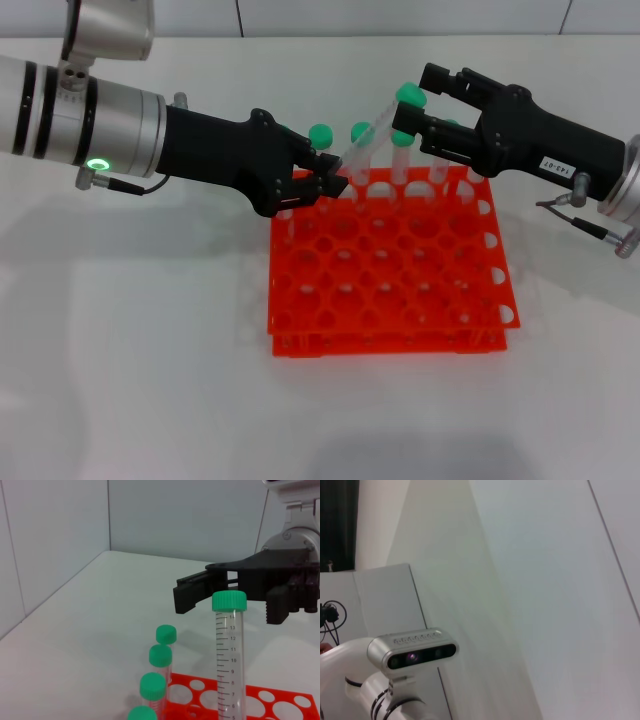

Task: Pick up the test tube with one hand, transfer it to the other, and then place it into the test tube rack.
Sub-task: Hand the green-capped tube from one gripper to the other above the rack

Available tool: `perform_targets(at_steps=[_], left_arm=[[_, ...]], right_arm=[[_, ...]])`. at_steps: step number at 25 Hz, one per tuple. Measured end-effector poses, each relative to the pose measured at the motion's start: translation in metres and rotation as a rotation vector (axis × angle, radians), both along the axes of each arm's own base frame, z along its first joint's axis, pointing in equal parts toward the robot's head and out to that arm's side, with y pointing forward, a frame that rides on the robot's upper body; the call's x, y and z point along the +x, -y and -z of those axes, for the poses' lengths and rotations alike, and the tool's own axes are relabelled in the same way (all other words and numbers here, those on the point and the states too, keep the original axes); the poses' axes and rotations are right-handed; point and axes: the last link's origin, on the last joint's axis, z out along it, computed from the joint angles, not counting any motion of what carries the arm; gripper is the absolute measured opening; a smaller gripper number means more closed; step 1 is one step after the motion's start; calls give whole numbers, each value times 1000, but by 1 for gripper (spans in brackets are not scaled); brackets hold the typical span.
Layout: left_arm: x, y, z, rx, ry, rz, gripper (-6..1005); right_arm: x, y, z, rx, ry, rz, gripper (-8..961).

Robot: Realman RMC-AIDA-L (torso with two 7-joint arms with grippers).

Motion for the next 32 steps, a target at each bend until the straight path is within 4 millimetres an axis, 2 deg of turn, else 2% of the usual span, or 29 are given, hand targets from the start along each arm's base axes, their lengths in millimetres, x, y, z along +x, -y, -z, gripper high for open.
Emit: perform_targets(at_steps=[24, 32], left_arm=[[3, 0, 1, 0, 6, 5, 200], [4, 0, 3, -3, 7, 6, 207]], right_arm=[[-1, 3, 4, 17, -22, 1, 765], [-1, 2, 4, 17, -24, 3, 445]])
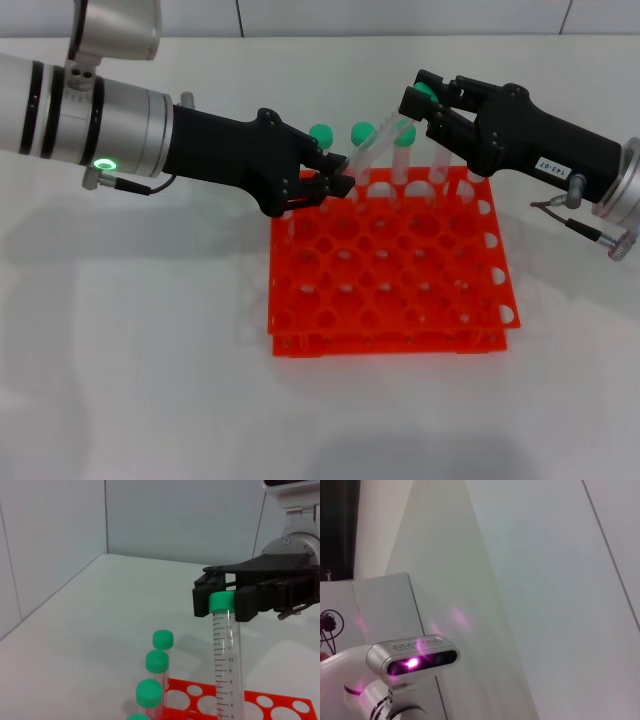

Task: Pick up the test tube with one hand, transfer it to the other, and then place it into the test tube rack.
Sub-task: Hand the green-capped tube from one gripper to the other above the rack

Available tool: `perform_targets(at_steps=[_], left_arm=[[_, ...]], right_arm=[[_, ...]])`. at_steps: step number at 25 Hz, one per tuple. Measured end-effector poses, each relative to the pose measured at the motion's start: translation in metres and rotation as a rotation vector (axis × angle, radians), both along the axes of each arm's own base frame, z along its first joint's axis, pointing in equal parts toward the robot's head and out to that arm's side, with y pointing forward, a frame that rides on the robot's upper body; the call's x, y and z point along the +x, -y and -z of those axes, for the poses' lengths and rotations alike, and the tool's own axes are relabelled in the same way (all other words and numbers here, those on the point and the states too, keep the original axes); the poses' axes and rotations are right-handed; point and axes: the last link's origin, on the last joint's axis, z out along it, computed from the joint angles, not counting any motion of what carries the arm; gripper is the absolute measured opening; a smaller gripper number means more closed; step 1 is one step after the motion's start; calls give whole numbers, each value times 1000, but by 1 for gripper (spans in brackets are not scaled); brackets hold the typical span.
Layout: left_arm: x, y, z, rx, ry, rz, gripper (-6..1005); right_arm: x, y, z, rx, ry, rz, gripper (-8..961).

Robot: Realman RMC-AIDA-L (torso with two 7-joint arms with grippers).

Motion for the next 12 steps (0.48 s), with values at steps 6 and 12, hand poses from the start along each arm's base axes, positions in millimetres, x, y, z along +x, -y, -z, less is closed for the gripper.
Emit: perform_targets(at_steps=[6, 12], left_arm=[[0, 0, 1, -1, 0, -1, 213], [1, 0, 0, -7, 8, -28, 218]], right_arm=[[1, 1, 0, -3, -4, 4, 290], [2, 1, -1, -1, -7, 8, 265]])
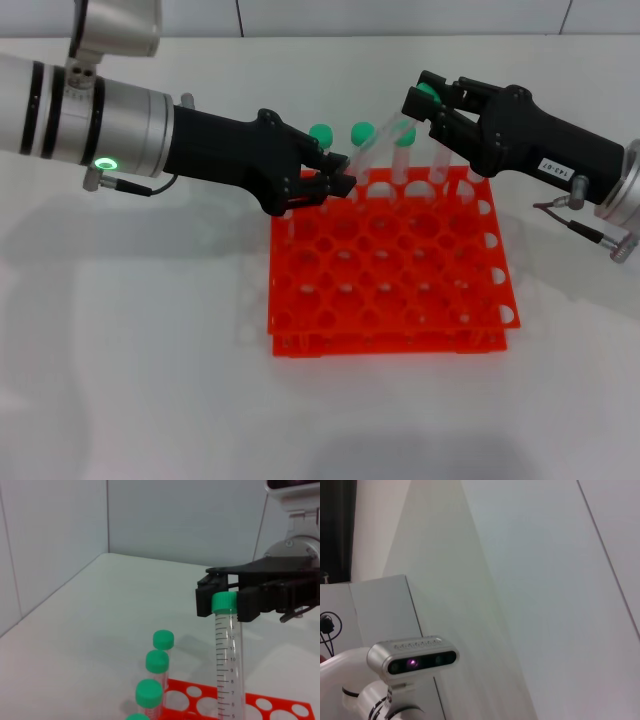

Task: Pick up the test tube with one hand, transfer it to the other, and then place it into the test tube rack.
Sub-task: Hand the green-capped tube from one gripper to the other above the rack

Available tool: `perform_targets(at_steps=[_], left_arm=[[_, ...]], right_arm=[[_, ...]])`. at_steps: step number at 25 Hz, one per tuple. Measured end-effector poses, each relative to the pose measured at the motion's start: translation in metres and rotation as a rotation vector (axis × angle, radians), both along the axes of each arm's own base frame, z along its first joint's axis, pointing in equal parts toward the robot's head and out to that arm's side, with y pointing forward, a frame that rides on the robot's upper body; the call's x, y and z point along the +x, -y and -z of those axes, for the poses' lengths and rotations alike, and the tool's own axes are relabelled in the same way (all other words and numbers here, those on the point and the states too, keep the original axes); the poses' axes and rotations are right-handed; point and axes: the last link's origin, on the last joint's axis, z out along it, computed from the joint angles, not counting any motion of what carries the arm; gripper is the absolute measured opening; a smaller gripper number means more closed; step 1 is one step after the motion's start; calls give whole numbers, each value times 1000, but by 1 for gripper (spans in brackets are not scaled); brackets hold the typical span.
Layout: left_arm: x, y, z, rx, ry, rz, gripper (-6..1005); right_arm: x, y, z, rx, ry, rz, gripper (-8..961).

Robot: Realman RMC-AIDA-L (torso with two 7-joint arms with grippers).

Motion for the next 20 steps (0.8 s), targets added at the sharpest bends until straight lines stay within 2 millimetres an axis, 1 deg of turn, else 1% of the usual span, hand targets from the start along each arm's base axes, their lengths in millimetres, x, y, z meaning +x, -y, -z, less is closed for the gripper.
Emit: perform_targets(at_steps=[8, 11, 13, 16, 20], left_arm=[[5, 3, -3, -2, 21, -52, 225], [7, 4, -6, -10, 13, -78, 347], [9, 7, -12, -22, 9, -99, 429], [12, 12, -24, -26, 3, -119, 684], [16, 23, -51, 4, -11, -187, 823]], right_arm=[[1, 1, 0, -2, -1, 3, 264], [1, 1, 0, -4, 0, 1, 265], [0, 0, 0, -7, 1, 0, 268], [1, 0, -1, -7, 3, -1, 271], [1, 0, -2, -9, 12, -6, 276]])
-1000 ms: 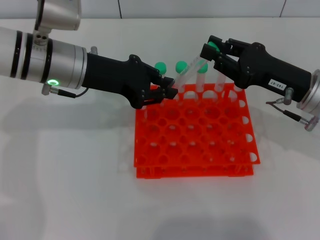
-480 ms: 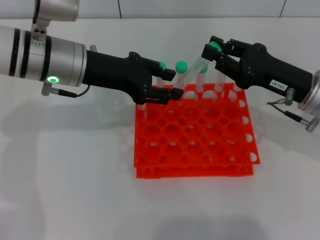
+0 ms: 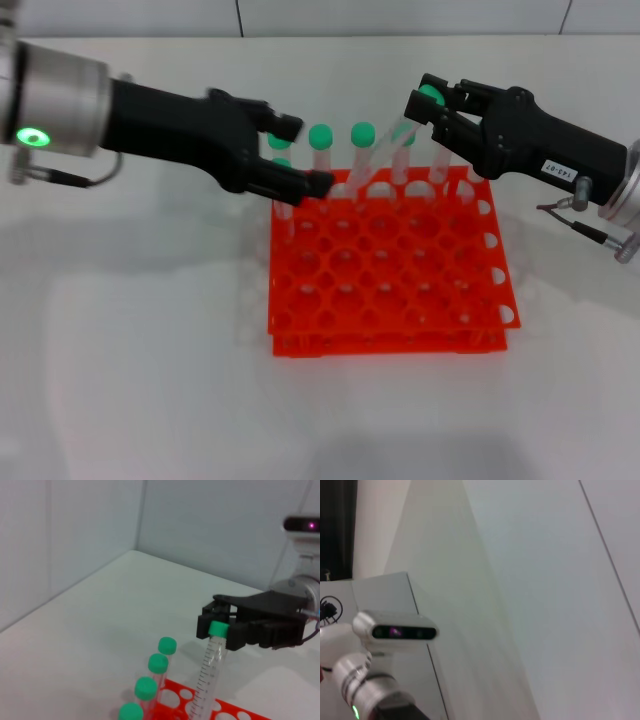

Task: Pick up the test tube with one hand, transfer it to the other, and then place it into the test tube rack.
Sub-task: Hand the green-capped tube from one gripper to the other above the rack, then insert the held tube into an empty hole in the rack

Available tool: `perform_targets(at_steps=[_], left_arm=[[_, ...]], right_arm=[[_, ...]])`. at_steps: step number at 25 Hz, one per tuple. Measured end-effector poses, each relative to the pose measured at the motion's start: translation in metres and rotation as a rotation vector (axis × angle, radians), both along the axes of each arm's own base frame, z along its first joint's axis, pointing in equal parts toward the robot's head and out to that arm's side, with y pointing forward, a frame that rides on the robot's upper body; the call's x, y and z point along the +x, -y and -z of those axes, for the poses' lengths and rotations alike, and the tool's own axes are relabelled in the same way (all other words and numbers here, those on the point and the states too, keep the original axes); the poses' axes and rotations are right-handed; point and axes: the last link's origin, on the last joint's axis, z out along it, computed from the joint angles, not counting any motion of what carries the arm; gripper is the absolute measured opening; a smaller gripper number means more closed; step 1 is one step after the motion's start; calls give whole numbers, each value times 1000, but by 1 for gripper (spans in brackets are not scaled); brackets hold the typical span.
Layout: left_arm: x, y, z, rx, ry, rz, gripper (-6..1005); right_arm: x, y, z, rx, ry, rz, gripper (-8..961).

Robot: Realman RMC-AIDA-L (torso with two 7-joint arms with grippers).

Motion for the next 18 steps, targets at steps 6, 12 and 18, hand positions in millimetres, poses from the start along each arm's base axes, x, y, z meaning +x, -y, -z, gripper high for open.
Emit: perform_targets(at_steps=[6, 12, 18], left_arm=[[4, 23, -33, 78, -90, -117, 893], [-8, 59, -63, 194, -139, -195, 893], [-41, 95, -73, 277, -96, -214, 893]], right_arm=[[3, 0, -3, -12, 29, -9, 283], [3, -1, -5, -19, 45, -13, 291], [4, -5, -15, 2, 56, -13, 298]])
